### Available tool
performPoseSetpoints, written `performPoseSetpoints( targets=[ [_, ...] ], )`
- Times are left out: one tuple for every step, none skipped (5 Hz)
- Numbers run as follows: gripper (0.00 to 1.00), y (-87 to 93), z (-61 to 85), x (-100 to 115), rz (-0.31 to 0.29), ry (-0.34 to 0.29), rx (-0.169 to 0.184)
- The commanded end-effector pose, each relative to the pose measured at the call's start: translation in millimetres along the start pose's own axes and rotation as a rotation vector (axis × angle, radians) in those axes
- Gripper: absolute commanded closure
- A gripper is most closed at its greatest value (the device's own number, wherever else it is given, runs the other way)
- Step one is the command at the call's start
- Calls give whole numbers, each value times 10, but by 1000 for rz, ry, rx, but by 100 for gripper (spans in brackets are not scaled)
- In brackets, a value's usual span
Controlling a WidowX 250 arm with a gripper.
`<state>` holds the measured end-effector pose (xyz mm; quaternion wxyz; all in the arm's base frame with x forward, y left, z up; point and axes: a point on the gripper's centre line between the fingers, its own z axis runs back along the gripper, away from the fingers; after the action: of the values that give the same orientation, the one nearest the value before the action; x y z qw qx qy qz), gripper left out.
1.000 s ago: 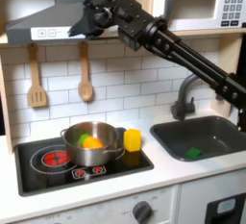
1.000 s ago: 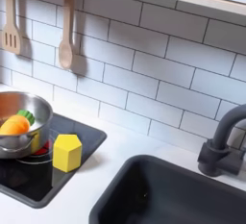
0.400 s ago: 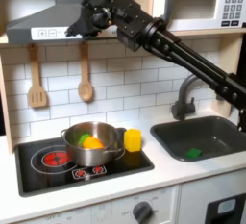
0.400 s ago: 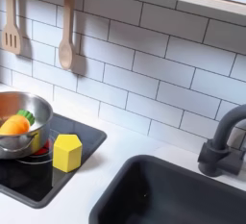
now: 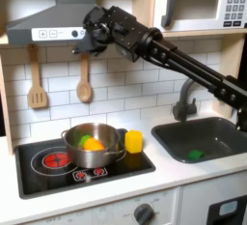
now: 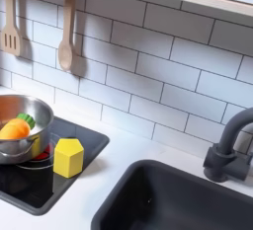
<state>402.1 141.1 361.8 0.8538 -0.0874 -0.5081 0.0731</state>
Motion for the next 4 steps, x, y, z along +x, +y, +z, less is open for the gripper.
performPoseSetpoints(
  targets=[
    [100,-63,77,-248,-24,95,-11],
    [100,-50,57,-459,-31,185,-15],
    [100,-37,0,-627,-70,257,-9],
    [100,-67,-107,-830,-146,360,3]
  ],
)
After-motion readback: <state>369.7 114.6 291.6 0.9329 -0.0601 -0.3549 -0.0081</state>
